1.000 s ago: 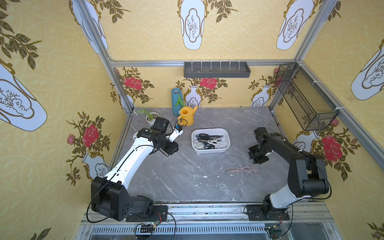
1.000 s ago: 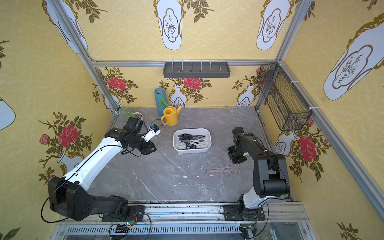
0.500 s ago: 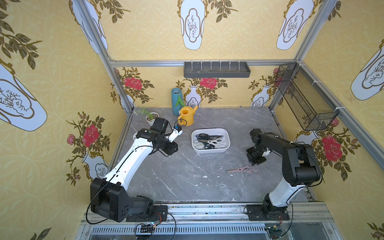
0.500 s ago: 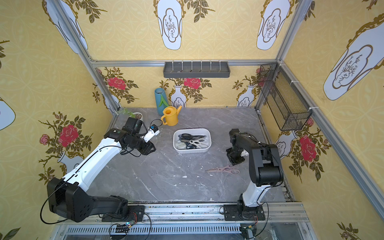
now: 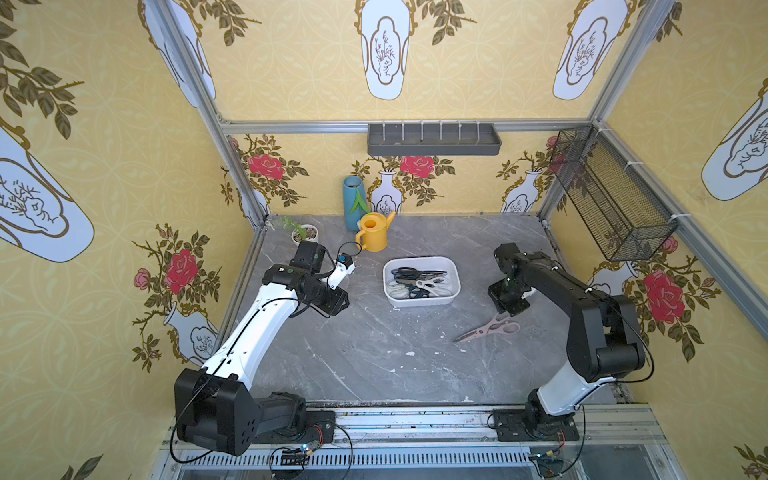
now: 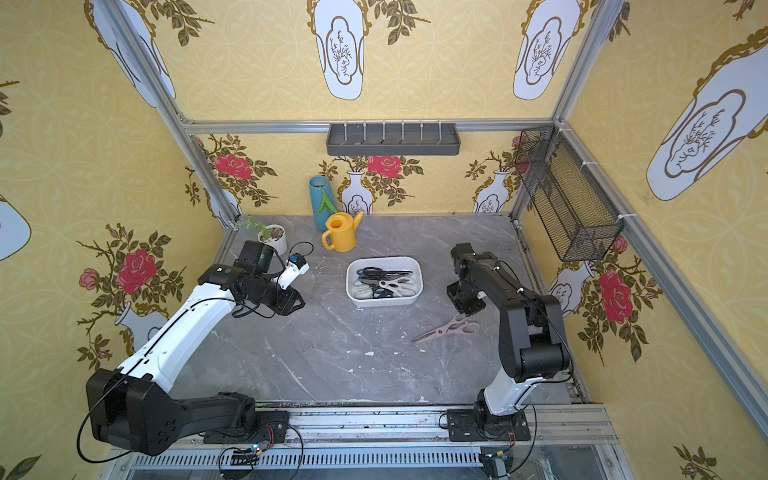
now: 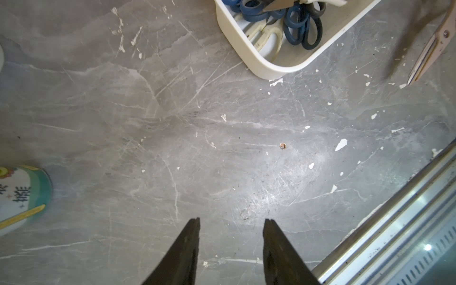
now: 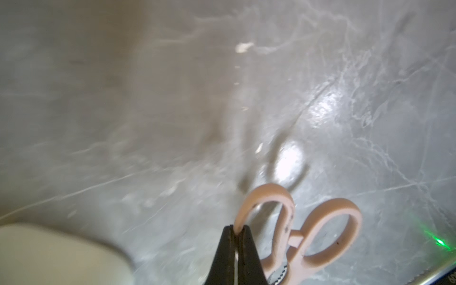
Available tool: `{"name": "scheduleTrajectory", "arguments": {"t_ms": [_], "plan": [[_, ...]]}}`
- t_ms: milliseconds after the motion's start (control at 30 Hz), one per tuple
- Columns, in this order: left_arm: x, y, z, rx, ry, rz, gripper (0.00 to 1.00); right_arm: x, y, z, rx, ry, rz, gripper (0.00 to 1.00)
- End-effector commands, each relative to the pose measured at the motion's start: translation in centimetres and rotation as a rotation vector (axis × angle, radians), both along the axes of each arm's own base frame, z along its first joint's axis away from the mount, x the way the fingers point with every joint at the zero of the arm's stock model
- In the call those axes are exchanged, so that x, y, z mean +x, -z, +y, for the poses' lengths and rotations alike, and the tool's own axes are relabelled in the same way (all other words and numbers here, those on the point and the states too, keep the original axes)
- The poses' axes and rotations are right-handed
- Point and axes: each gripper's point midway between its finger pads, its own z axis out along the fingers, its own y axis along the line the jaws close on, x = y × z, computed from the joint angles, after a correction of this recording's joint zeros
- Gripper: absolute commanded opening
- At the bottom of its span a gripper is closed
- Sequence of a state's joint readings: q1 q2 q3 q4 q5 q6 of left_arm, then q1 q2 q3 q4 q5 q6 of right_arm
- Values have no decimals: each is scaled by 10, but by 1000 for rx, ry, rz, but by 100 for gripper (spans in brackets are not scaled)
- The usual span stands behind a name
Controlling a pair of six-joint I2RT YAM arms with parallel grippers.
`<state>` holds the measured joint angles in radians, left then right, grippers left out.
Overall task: Put the scissors into the storage box
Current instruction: Pick up the scissors from the center of the board, then place the scissors in the storage box.
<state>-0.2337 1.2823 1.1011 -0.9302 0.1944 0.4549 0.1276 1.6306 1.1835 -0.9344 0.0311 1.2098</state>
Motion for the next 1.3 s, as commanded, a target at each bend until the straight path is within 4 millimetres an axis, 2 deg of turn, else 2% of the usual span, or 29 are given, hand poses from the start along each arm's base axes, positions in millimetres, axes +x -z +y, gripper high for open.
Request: {"name": "scheduleTrajectory", "arguments": {"t_ms": [0,67,167,333,433,500,600,767,967,1167,1267], "plan": [[-21,-3,-12,-115,-11,71,48,-15,-34,13,18,8,5,0],[-24,-4,-11,-138,-34,79,48,-16,-51,29,54,5,-34,0],[-21,-7,-6,-173,-82,78,48,-7,-62,62,126,13,-91,0],[-14,-16,-5,-192,-99,40,48,53,-69,129,208,-38,-181,0],[-13,-20,-3,-182,-88,13,48,96,-67,155,213,-69,-217,0],[-13,-22,-2,-174,-83,2,48,120,-63,166,213,-78,-228,0],[-14,-24,-1,-167,-77,-15,48,143,-50,173,187,-87,-213,0],[-17,-26,0,-164,-75,-26,48,160,-27,184,175,-96,-185,0],[-17,-26,2,-154,-72,-39,48,148,-14,181,130,-109,-142,0],[-16,-26,1,-165,-73,-36,48,140,-2,174,111,-101,-119,15],[-15,-26,0,-164,-73,-38,48,139,-1,174,111,-105,-114,18]]}}
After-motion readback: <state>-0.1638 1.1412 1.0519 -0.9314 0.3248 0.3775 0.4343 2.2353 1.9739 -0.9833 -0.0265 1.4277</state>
